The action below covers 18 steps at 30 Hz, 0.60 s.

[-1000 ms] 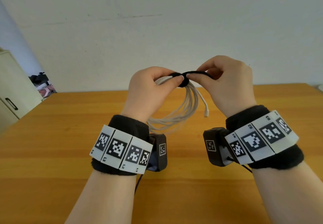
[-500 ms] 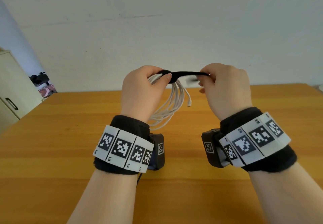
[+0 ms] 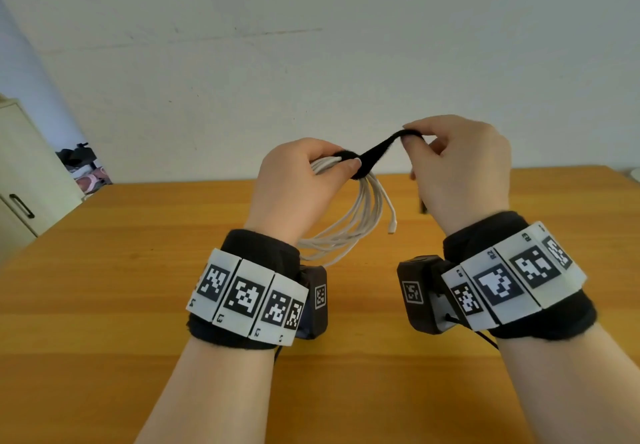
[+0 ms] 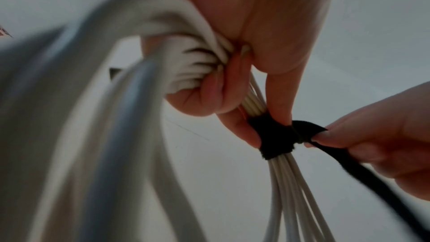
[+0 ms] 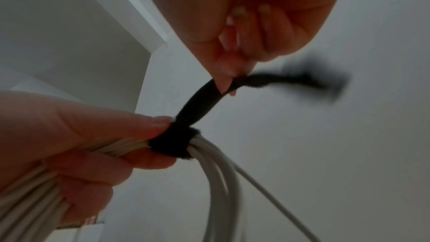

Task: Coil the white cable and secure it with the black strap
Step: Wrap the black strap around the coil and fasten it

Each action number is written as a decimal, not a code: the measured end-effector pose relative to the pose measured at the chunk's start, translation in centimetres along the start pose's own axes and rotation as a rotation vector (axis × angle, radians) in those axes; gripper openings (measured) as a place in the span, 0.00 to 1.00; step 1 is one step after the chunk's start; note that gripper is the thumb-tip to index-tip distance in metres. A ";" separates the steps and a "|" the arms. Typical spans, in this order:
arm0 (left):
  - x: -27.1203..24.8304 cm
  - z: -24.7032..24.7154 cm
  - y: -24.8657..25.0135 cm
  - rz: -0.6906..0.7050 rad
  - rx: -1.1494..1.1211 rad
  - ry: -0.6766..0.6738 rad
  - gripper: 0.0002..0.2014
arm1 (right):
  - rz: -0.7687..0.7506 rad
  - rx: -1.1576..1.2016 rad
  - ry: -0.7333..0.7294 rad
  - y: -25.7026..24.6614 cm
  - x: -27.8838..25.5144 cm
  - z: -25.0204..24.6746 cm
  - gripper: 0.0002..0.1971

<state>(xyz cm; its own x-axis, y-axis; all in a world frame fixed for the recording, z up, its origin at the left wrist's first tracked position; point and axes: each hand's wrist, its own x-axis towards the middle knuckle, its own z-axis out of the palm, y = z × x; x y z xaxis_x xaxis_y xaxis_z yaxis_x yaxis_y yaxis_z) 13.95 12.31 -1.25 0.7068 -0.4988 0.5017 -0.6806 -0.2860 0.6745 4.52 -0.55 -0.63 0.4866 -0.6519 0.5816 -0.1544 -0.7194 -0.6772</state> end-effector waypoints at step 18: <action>-1.1 0.2 2.8 0.079 -0.200 -0.203 0.05 | 0.152 0.350 -0.136 -0.7 -0.2 0.0 0.04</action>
<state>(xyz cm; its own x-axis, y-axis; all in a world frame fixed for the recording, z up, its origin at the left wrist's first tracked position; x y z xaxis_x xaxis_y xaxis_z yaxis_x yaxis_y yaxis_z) 11.24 11.87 -0.05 0.5865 -0.6720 0.4521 -0.6660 -0.0825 0.7414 4.52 0.05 -0.31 0.5942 -0.6895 0.4142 0.0578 -0.4770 -0.8770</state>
